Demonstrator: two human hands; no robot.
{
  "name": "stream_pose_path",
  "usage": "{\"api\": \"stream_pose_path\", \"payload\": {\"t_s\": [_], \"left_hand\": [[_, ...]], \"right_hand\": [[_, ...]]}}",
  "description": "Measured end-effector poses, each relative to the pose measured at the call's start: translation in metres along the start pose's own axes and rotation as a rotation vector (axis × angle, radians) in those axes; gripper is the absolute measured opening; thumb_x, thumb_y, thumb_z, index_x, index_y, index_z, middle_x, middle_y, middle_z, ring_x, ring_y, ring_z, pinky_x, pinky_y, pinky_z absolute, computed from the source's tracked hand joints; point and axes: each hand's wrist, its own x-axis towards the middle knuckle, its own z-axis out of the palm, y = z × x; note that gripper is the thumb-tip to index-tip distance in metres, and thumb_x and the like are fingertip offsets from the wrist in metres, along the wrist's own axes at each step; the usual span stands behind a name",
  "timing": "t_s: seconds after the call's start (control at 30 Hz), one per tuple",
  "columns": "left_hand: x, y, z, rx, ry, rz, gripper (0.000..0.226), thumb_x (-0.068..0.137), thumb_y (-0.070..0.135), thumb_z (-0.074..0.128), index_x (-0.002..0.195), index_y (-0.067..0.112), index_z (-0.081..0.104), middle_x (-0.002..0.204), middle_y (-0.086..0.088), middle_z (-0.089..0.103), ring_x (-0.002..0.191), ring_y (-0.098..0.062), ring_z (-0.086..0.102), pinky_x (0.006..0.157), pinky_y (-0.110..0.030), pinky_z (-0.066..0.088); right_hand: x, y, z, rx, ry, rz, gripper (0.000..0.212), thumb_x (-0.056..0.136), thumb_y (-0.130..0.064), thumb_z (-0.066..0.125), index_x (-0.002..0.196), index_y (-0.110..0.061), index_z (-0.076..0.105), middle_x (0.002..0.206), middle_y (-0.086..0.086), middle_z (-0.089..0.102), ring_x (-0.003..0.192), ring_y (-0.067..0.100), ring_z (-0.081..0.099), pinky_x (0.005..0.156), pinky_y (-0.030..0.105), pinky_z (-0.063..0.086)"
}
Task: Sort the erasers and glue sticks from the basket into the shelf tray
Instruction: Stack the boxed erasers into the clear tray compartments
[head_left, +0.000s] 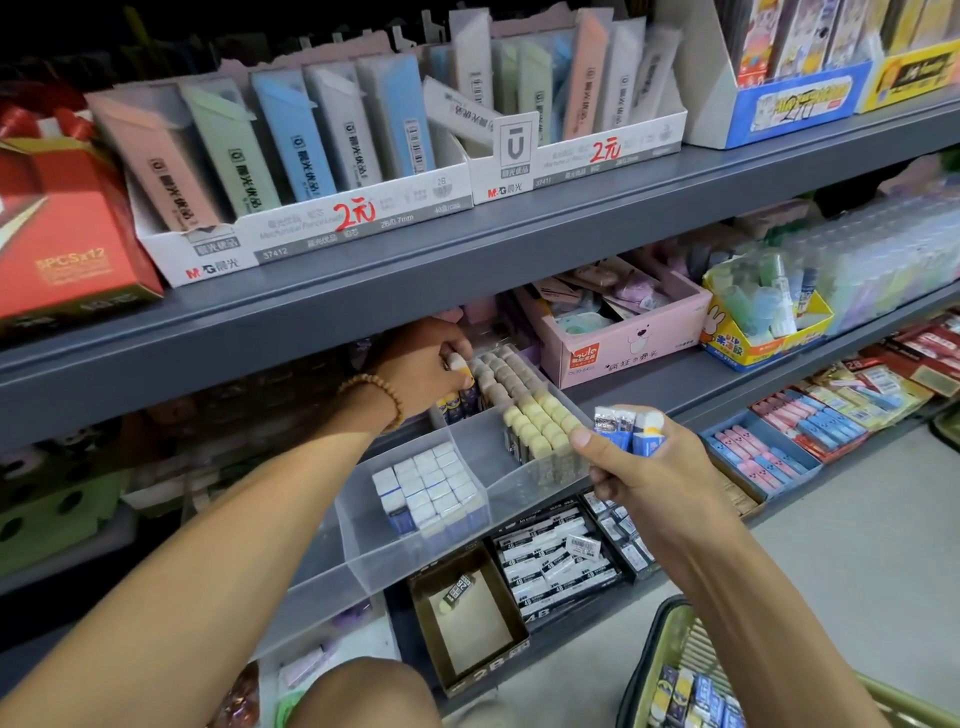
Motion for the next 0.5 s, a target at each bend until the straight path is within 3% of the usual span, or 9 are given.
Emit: {"api": "stream_pose_path", "payload": {"t_s": [0.2, 0.3, 0.5], "left_hand": [[-0.0005, -0.0024, 0.0056, 0.141, -0.030, 0.092, 0.019, 0.068, 0.021, 0.082, 0.078, 0.027, 0.067, 0.071, 0.021, 0.053, 0.071, -0.012, 0.057, 0.071, -0.027, 0.051], [-0.0003, -0.0046, 0.0090, 0.141, -0.047, 0.122, 0.019, 0.068, 0.020, 0.080, 0.078, 0.025, 0.065, 0.074, 0.018, 0.056, 0.071, -0.012, 0.058, 0.070, -0.032, 0.054], [0.0034, -0.0102, 0.0056, 0.176, -0.089, 0.162, 0.030, 0.064, 0.025, 0.086, 0.080, 0.031, 0.061, 0.079, 0.023, 0.050, 0.075, -0.005, 0.054, 0.070, -0.025, 0.048]], "right_hand": [[-0.0029, -0.0006, -0.0012, -0.027, -0.039, 0.026, 0.039, 0.069, -0.025, 0.082, 0.094, -0.002, 0.063, 0.056, 0.003, 0.050, 0.050, 0.012, 0.043, 0.045, 0.022, 0.038], [-0.0020, 0.0016, -0.0027, 0.013, -0.050, 0.060, 0.027, 0.077, -0.012, 0.080, 0.097, -0.001, 0.065, 0.062, 0.005, 0.052, 0.053, 0.012, 0.044, 0.048, 0.023, 0.039], [-0.0046, 0.0028, -0.0040, 0.110, -0.107, 0.103, 0.015, 0.086, 0.005, 0.068, 0.099, -0.001, 0.065, 0.068, 0.004, 0.059, 0.058, 0.011, 0.046, 0.052, 0.024, 0.038]]}}
